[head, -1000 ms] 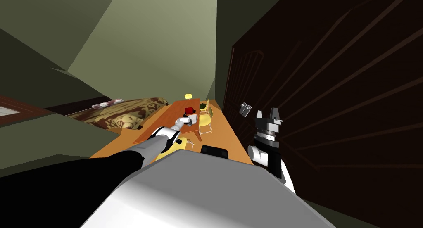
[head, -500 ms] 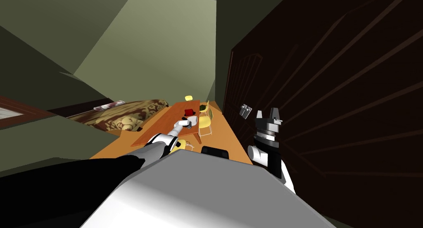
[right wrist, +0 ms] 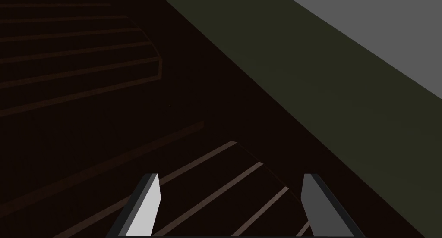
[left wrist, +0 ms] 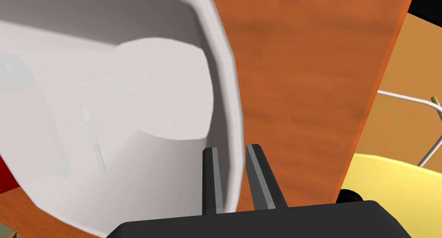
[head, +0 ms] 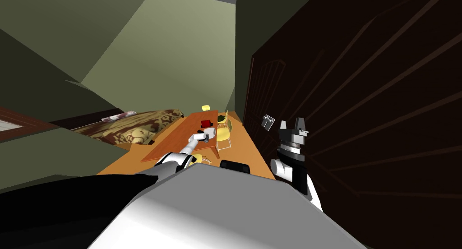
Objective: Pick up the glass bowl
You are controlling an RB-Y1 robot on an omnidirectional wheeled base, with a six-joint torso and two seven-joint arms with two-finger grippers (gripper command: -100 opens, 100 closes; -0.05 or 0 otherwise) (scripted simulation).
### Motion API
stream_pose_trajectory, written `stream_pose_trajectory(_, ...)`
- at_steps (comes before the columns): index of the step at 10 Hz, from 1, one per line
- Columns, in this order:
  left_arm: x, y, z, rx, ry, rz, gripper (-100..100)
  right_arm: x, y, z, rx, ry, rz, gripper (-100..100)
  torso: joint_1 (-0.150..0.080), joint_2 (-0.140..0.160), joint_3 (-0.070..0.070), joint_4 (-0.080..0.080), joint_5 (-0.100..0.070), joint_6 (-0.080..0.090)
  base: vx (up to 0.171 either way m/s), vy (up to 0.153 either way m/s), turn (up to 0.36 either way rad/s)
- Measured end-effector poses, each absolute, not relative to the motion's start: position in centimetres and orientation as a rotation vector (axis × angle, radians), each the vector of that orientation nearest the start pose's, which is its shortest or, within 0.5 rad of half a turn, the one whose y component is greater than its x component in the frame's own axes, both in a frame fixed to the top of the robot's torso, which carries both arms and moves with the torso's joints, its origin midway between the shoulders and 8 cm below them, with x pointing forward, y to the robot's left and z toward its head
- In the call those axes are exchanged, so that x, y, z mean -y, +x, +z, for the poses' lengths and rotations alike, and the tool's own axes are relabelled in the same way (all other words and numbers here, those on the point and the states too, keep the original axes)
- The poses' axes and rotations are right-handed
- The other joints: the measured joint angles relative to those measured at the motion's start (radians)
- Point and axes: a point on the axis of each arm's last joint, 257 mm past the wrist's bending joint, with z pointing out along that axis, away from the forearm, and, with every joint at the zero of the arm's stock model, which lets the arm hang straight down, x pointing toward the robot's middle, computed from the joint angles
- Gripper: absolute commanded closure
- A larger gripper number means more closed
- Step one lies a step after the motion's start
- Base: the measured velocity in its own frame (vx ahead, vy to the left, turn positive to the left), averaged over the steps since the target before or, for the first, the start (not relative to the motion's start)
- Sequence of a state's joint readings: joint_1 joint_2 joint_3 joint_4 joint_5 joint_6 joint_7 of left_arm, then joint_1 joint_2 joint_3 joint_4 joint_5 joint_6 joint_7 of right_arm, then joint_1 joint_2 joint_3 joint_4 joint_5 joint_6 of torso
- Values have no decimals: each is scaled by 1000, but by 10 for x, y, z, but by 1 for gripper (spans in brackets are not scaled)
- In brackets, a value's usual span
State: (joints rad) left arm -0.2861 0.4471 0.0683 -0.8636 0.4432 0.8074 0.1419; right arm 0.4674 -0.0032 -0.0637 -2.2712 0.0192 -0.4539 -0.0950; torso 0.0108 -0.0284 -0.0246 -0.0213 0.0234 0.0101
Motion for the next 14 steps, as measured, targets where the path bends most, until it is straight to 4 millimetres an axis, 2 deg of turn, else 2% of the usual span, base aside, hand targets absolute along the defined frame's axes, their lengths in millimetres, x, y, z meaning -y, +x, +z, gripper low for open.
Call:
stream_pose_trajectory(2, -435, 426, -495, -1550, -2312, -408, 100, 297, 352, 24, -610, 695, 1319, 0, 1, 2, 1, 1, 0, 1, 43, 3, -12)
stream_pose_trajectory(5, -438, 398, -501, -1541, -2342, -394, 100, 297, 352, 24, -610, 695, 1319, 0, 3, 0, -1, -1, 1, -1, 52, -4, 1)
stream_pose_trajectory(6, -438, 399, -497, -1545, -2326, -407, 100, 297, 352, 24, -610, 695, 1319, 0, 4, 1, 0, 0, 0, -1, 92, -6, -19)
stream_pose_trajectory(9, -444, 371, -502, -1532, -2358, -380, 100, 297, 352, 24, -610, 695, 1319, 0, 6, -1, -2, -3, 2, -3, 48, -3, -2)
stream_pose_trajectory(10, -444, 367, -502, -1534, -2350, -383, 100, 297, 352, 24, -610, 695, 1319, 0, 7, 2, -1, -2, 2, -3, -16, 2, 15)
stream_pose_trajectory(12, -441, 374, -491, -1536, -2319, -415, 100, 297, 352, 24, -610, 695, 1319, 0, 7, 4, 1, -1, 1, -2, 31, -8, -18)
stream_pose_trajectory(14, -448, 351, -494, -1522, -2349, -385, 100, 297, 352, 24, -610, 695, 1319, 0, 6, -2, -2, -2, 1, -3, 83, -2, 7)
